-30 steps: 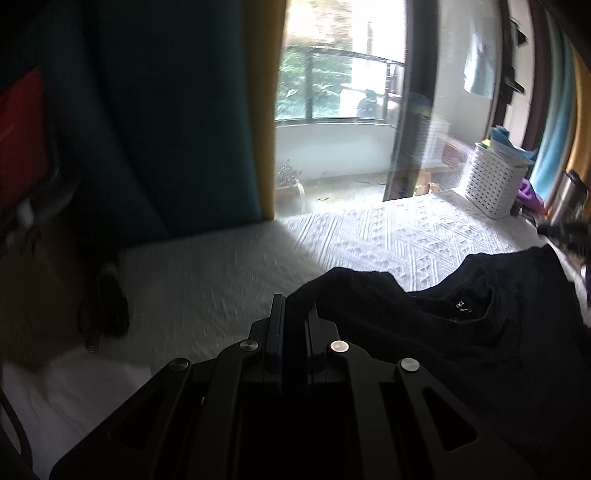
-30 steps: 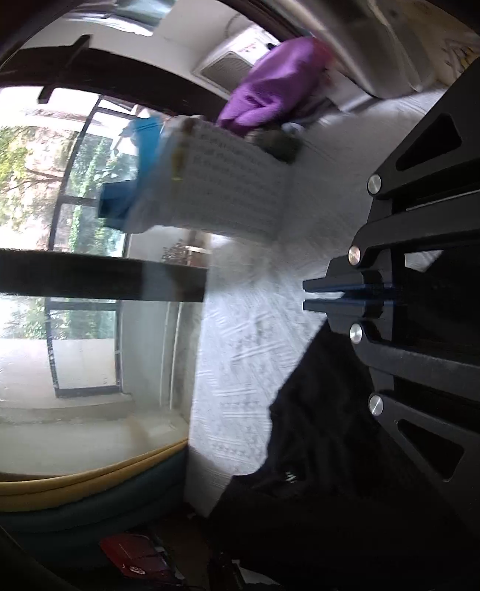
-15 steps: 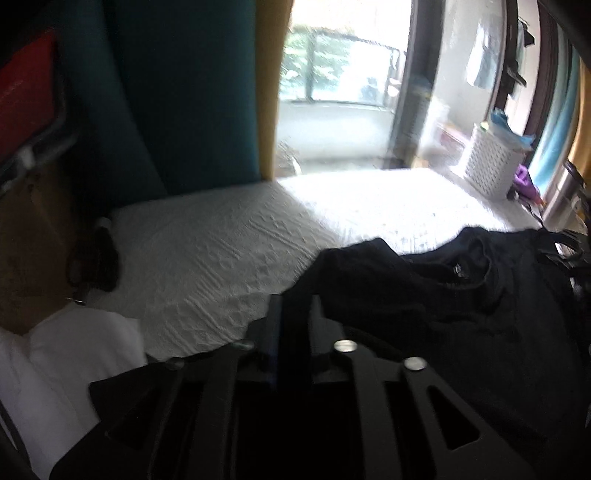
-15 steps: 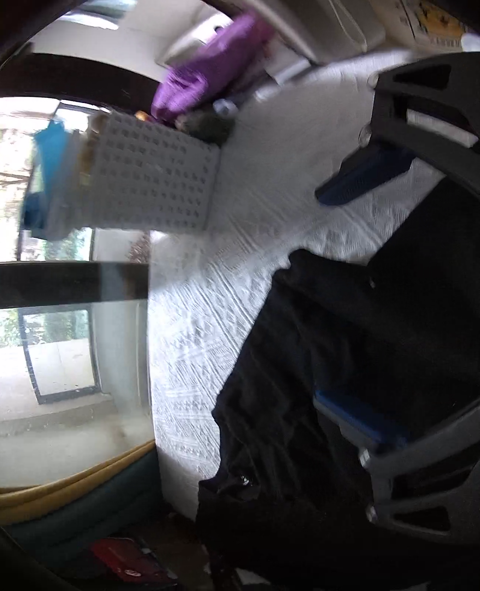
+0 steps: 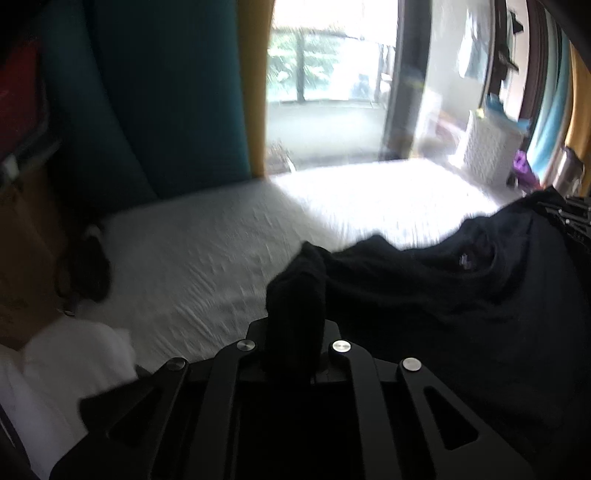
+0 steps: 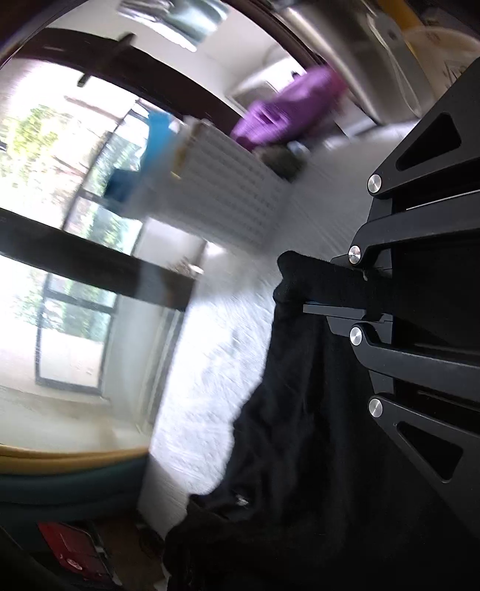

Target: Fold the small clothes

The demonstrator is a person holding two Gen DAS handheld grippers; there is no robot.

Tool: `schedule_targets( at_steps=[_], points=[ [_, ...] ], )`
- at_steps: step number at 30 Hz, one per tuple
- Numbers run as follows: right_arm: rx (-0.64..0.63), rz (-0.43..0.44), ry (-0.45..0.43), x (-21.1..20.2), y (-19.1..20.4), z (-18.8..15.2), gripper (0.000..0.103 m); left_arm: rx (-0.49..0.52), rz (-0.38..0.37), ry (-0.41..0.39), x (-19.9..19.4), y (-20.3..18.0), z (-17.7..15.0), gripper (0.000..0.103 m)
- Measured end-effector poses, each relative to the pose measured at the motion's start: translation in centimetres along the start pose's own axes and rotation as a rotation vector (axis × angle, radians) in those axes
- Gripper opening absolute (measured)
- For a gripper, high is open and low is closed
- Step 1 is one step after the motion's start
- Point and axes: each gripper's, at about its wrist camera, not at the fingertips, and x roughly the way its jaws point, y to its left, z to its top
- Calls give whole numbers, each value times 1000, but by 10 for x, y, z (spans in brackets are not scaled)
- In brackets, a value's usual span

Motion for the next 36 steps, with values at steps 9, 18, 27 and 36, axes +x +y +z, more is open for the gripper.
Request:
schedule_targets(
  at_steps=[9, 18, 27, 36],
  points=[
    [58, -106, -101, -6, -39, 50, 4, -15, 57, -157, -25, 10, 49, 8],
    [62, -79, -23, 34, -45, 48, 4, 44, 88, -14, 38, 0, 60, 12],
    [116, -43, 74, 60, -50, 26, 17, -57, 144, 103, 47, 32, 34, 61],
    [147, -47, 15, 9, -52, 15, 102, -160, 160, 17, -35, 44, -13, 61]
  ],
)
